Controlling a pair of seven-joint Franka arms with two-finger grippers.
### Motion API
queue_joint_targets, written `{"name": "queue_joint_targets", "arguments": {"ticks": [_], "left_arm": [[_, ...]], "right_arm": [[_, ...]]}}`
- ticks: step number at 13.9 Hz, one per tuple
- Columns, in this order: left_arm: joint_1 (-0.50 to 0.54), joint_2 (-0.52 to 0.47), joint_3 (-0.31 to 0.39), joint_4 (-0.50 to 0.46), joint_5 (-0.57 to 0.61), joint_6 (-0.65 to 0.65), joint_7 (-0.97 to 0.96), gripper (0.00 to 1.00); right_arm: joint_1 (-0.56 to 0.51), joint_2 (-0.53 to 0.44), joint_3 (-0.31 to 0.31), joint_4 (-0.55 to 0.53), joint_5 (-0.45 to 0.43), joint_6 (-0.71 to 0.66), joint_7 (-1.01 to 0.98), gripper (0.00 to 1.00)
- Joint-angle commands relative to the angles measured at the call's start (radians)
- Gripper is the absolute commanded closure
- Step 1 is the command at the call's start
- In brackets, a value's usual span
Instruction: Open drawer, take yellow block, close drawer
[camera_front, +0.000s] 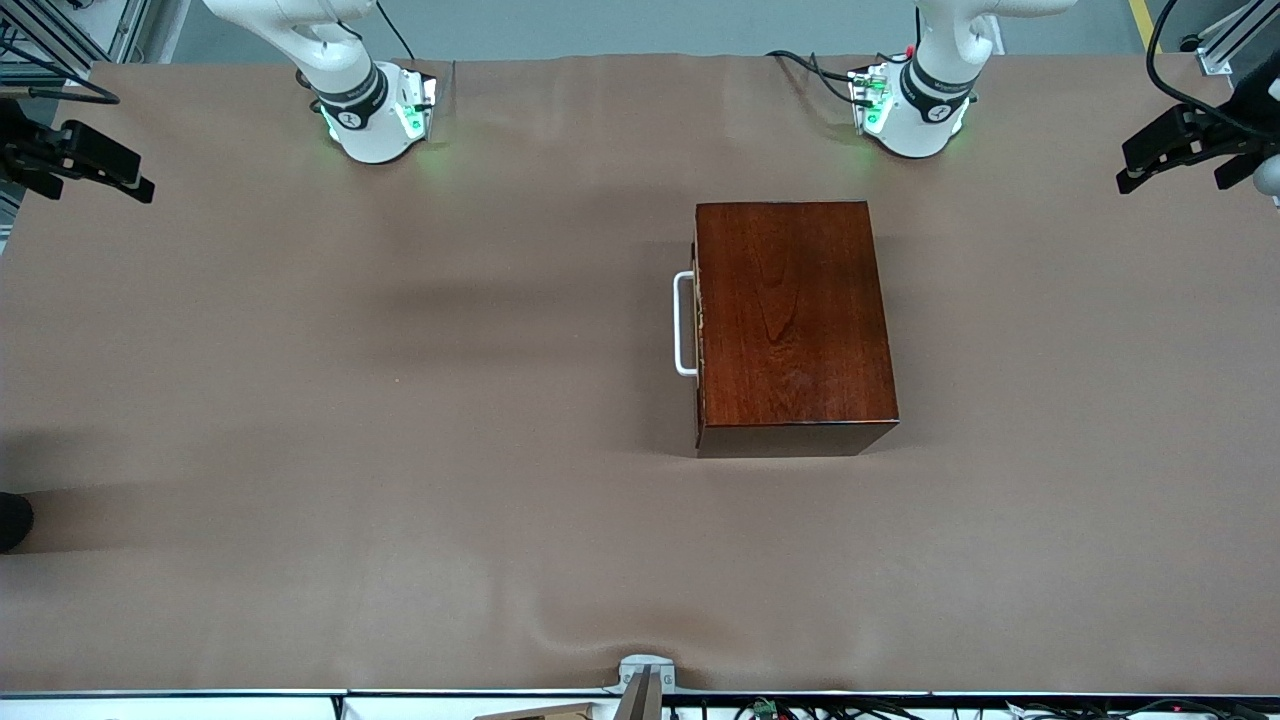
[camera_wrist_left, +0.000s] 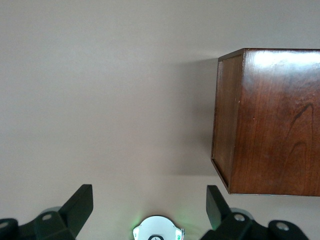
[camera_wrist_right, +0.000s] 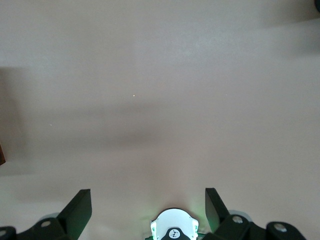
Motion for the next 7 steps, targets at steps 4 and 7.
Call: {"name": "queue_joint_targets", "arguments": {"ticks": [4, 7], "left_arm": [[-0.005, 0.007, -0.003, 0.022, 0.022, -0.019, 0.008, 0.00], [-0.015, 0.016, -0.006, 0.045, 0.024, -0.027, 0.000, 0.00]], "right_arm": [[-0.019, -0.010, 0.016, -0.006, -0.012, 0.006, -0.013, 0.00], [-0.017, -0.010, 0.016, -0.006, -0.012, 0.008, -0.013, 0.00]]}}
